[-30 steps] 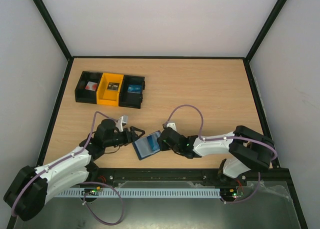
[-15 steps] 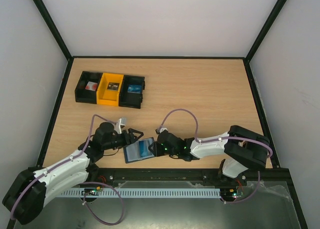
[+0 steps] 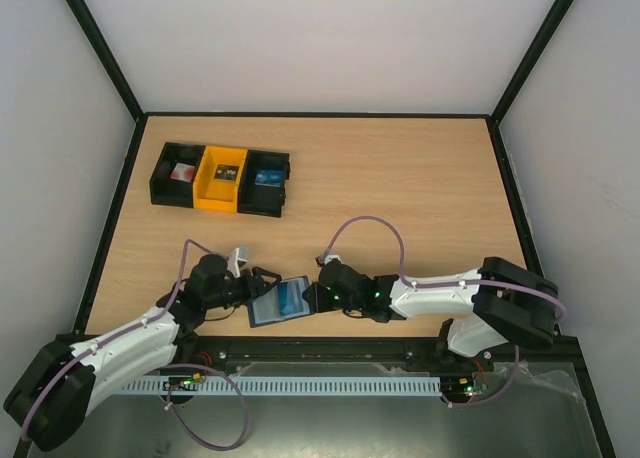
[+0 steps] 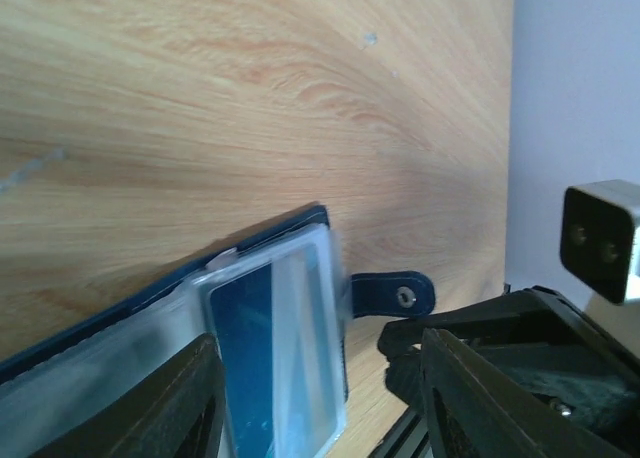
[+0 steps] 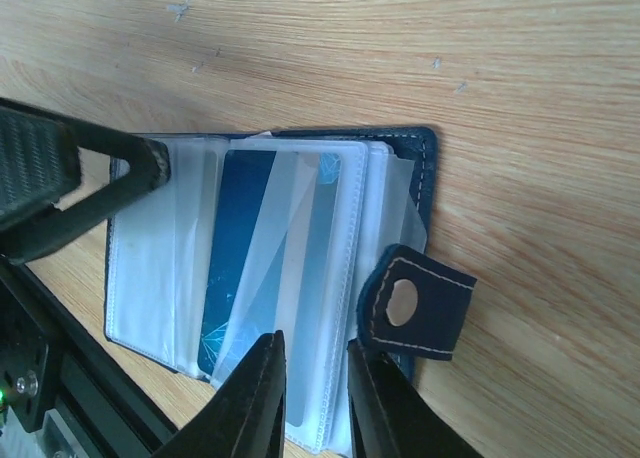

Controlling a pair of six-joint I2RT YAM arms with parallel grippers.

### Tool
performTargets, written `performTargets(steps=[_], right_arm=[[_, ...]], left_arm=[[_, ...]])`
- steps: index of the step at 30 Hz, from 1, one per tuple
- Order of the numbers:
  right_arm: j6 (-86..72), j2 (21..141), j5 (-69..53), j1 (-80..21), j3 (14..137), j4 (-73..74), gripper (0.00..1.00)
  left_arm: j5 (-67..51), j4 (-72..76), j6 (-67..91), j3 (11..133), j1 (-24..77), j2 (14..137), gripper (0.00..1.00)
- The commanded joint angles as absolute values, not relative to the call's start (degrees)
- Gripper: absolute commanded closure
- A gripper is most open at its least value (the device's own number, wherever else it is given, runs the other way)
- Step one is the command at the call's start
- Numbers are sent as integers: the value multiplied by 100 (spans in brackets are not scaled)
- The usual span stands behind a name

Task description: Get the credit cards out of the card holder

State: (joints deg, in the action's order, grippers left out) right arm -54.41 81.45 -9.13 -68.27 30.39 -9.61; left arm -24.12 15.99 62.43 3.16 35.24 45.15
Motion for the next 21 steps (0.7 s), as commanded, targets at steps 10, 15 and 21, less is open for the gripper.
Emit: performTargets(steps=[10, 15, 21], right_arm=[[-5539, 8944, -1267, -6855, 3382, -1495, 85], [-5628, 9089, -1058, -6855, 3255, -1340, 86], [-5634, 9102, -976, -6853, 3114, -1277, 86]], left_arm=[[-2323, 2315, 6433, -44, 3562, 4951, 45], [-2272, 2341, 6340, -4, 3559, 5106, 49], [-2320, 2530, 6561, -102, 3560, 5030, 50]])
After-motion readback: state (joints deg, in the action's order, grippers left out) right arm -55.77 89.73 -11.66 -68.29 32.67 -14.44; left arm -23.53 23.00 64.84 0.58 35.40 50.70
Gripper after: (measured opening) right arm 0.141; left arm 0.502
